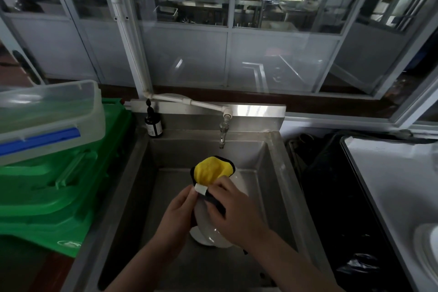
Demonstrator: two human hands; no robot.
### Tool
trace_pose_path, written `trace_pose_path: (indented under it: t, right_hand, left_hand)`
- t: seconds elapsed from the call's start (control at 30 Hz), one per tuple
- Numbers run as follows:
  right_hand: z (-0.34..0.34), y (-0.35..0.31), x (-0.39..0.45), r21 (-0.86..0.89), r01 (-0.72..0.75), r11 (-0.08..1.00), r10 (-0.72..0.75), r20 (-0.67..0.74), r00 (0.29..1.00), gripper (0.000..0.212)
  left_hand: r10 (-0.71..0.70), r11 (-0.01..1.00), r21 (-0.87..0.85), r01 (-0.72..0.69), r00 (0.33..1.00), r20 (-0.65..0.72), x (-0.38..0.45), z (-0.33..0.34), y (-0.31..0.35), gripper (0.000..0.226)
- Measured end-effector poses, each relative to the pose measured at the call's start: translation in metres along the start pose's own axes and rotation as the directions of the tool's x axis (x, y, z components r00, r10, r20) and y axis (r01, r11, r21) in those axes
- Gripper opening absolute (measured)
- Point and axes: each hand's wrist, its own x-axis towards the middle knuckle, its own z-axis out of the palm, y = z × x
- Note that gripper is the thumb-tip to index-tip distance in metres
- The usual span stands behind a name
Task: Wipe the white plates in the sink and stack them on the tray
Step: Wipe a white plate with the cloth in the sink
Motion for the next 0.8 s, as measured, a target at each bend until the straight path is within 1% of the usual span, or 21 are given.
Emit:
trace_pose_path:
  t: [0.07, 0.2, 0.3, 0.37, 0.5, 0.57, 0.63, 0.7, 0.8]
  right_hand:
    - [0.000, 0.000, 0.002, 0.055, -0.035, 0.998, 0.037, -0.027, 0.999, 0.025]
    - [0.003, 0.002, 0.006, 0.080, -0.108, 0.991, 0.116, -0.106, 0.987, 0.032]
    - [0.002, 0.014, 0.008, 0.125, -0.204, 0.971, 0.223, -0.166, 0.961, 0.023]
    - [-0.002, 0.025, 0.008, 0.142, -0.264, 0.954, 0.288, -0.197, 0.937, 0.021]
    - [-0.010, 0.044, 0.008, 0.196, -0.434, 0.879, 0.467, -0.176, 0.867, 0.021]
    - [-0.010, 0.055, 0.006, 0.220, -0.484, 0.847, 0.524, -0.190, 0.830, 0.019]
    - [-0.008, 0.064, 0.002, 0.256, -0.535, 0.805, 0.583, -0.173, 0.794, 0.016]
    - [-0.006, 0.070, -0.002, 0.303, -0.592, 0.747, 0.649, -0.140, 0.748, 0.015]
    - [-0.005, 0.076, -0.008, 0.410, -0.652, 0.638, 0.740, -0.090, 0.667, 0.012]
  left_hand:
    - [0.008, 1.000, -0.008, -0.008, 1.000, 0.003, 0.001, -0.001, 0.000, 0.035]
    - [0.002, 0.999, 0.033, -0.003, 0.999, 0.033, 0.001, -0.002, 0.000, 0.033]
    - [-0.005, 0.998, 0.064, 0.003, 1.000, 0.031, -0.002, -0.001, 0.001, 0.033]
    - [-0.006, 0.997, 0.075, 0.004, 1.000, 0.018, -0.003, -0.001, 0.001, 0.031]
    - [-0.009, 0.998, 0.060, 0.010, 1.000, -0.008, -0.006, -0.001, 0.000, 0.029]
    - [0.001, 0.999, 0.053, -0.001, 1.000, -0.011, -0.007, -0.001, 0.001, 0.028]
    - [0.012, 0.999, 0.051, -0.012, 1.000, 0.000, -0.008, -0.001, 0.002, 0.031]
    - [0.019, 0.999, 0.048, -0.019, 1.000, 0.006, -0.008, -0.001, 0.003, 0.033]
    - [0.015, 0.999, 0.043, -0.015, 1.000, -0.012, -0.008, -0.003, 0.002, 0.031]
